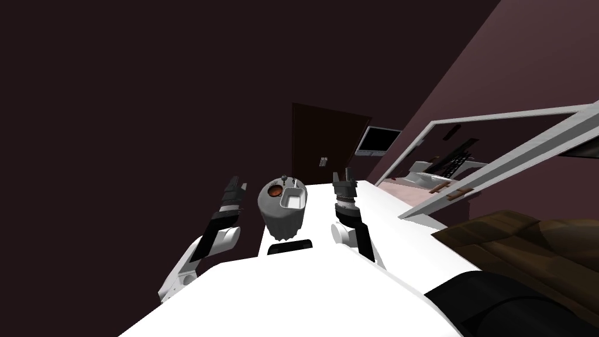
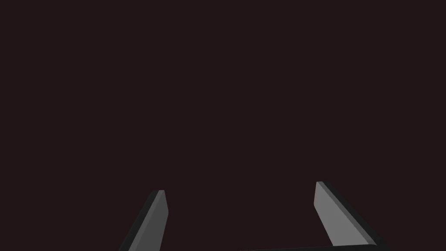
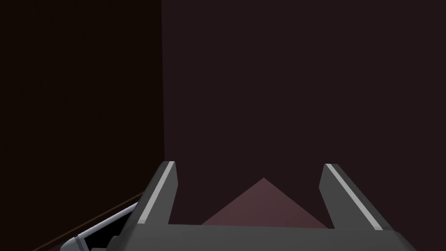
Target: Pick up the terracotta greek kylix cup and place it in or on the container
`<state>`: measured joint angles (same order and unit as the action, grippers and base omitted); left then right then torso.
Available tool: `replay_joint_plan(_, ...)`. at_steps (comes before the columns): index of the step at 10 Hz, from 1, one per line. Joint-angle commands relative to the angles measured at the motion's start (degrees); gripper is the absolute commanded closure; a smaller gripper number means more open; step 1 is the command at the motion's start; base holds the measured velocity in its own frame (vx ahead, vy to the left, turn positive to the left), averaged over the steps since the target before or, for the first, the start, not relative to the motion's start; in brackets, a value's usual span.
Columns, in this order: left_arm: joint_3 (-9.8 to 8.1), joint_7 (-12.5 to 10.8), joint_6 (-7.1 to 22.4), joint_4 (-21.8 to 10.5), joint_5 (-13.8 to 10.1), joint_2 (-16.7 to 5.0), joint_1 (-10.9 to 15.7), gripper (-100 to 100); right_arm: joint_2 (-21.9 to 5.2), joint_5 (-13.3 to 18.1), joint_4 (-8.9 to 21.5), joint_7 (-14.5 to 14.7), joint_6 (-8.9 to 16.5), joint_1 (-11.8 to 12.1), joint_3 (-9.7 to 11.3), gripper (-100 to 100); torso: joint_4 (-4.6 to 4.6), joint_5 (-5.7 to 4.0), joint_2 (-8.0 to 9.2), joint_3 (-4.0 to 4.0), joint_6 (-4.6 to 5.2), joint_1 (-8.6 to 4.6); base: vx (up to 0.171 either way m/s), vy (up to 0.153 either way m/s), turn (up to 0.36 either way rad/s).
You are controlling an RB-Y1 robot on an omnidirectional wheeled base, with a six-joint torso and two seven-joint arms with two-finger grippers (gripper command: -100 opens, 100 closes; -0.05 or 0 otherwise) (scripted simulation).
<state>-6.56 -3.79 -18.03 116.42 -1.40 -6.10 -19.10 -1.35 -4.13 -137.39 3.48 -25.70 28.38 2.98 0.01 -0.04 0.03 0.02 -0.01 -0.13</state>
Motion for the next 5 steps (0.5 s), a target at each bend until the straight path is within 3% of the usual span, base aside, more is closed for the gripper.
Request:
replay_joint_plan(1,-1.19,-0.23,2.47,-2.83,-0.18,-0.71,1.76,-100,0.00,0.00,0.00,0.00,0.00,0.00,0.00,0,0.00,0.00,0.00,0.00,0.00,0.00,-0.006,-0.031,-0.054)
replay_joint_plan(4,-2.85,-0.22,6.82,-7.46,-0.21,-1.47,4.66,-100,0.00,0.00,0.00,0.00,0.00,0.00,0.00,0,-0.01,0.00,-0.04,-0.02,-0.01,-0.02,-0.001,-0.047,-0.055)
replay_joint_plan(5,-2.85,-0.22,6.99,-7.57,-0.21,-1.47,4.66,-100,0.00,0.00,0.00,0.00,0.00,0.00,0.00,0,-0.01,0.00,-0.04,-0.02,0.00,-0.03,0.001,-0.037,-0.027)
